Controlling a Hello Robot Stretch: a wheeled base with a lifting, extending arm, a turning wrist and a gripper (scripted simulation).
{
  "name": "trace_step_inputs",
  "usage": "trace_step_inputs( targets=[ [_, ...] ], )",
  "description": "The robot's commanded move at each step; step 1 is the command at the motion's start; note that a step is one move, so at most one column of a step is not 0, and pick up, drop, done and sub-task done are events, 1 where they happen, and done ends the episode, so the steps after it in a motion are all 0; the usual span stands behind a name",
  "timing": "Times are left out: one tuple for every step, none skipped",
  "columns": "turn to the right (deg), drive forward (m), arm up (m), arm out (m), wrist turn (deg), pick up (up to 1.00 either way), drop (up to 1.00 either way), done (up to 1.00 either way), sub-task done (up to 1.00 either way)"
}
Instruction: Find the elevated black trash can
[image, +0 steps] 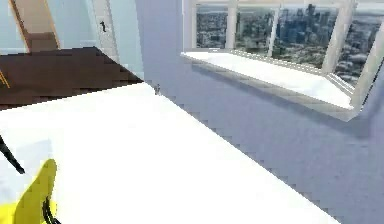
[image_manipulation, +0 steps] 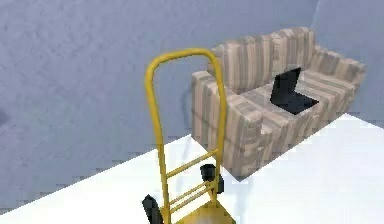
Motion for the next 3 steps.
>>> trace_step_inputs(
  targets=[
    [0.0,1.0,0.0,0.0,0.0,0.0,0.0,0.0,0.0],
    [-45.0,0.0,0.0,0.0,0.0,0.0,0.0,0.0,0.0],
    [-9.0,0.0,0.0,0.0,0.0,0.0,0.0,0.0,0.0]
  ],
)
